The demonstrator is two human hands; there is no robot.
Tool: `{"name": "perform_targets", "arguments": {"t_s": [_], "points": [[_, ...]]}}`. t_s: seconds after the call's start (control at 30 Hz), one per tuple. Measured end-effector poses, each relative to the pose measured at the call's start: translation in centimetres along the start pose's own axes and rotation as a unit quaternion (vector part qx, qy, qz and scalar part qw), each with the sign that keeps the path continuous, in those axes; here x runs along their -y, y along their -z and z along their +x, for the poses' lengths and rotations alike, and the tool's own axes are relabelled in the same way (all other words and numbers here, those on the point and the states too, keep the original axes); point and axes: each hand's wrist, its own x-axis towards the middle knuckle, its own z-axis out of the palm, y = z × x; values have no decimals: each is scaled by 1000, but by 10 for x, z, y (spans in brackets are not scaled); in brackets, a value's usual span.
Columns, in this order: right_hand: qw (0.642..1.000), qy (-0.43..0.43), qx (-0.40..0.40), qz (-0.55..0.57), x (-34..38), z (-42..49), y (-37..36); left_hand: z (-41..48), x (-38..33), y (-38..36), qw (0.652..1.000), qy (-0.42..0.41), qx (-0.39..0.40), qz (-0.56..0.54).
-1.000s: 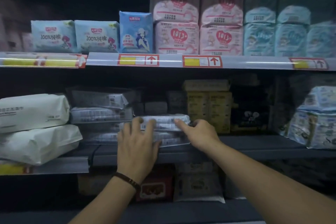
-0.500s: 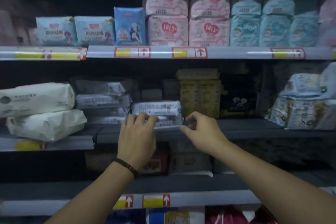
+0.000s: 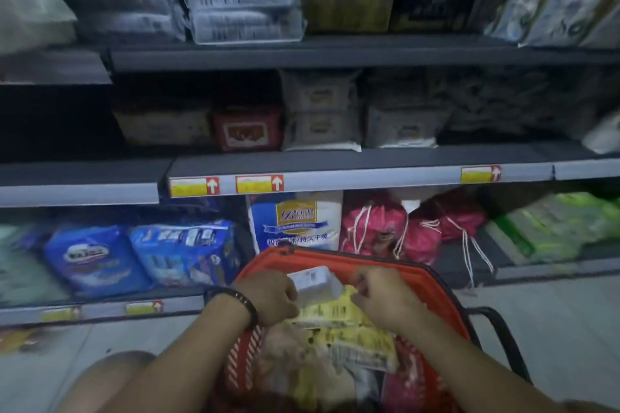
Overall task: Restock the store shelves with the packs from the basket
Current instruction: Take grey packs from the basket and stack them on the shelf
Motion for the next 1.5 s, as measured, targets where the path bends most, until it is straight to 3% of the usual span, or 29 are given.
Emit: {"name": "perform_targets", "arguments": {"t_s": [0.1, 0.33, 0.5, 0.63, 0.7, 0.8, 0.93, 1.07, 1.17, 1.3, 1.33, 1.43, 1.5], "points": [[998, -26, 61, 16, -5, 14, -34, 6, 1, -4, 997, 20, 60, 35], [996, -28, 33, 83, -11, 45, -92, 22, 3, -2, 997, 28, 70, 12], [997, -14, 51, -50, -21, 56, -112, 26, 8, -5, 995, 31, 86, 32], [998, -13, 36, -40, -23, 53, -125, 31, 10, -4, 995, 31, 95, 22], [998, -22, 53, 2, -22, 55, -121, 33, 14, -2, 995, 34, 97, 7], [983, -28, 91, 157, -20, 60, -100, 34, 25, 0, 997, 49, 64, -18], [925, -53, 130, 354, -8, 45, -54, 30, 41, -3, 997, 62, 9, -37], [887, -80, 131, 435, -8, 38, -19, 23, 47, -2, 991, 50, -7, -121], [867, -77, 117, 477, -8, 30, 6, 17, 46, 4, 952, 50, 14, -302], [850, -61, 71, 518, -8, 19, 22, 8, 29, 6, 821, 11, 31, -570], [846, -54, 54, 528, -8, 17, 23, 7, 24, 7, 804, -5, 2, -594], [842, -64, -25, 535, -3, 11, 30, 7, 16, 7, 808, -57, -153, -567], [809, -112, -21, 576, 2, 7, 34, 6, 8, 7, 798, -98, -268, -530]]}}
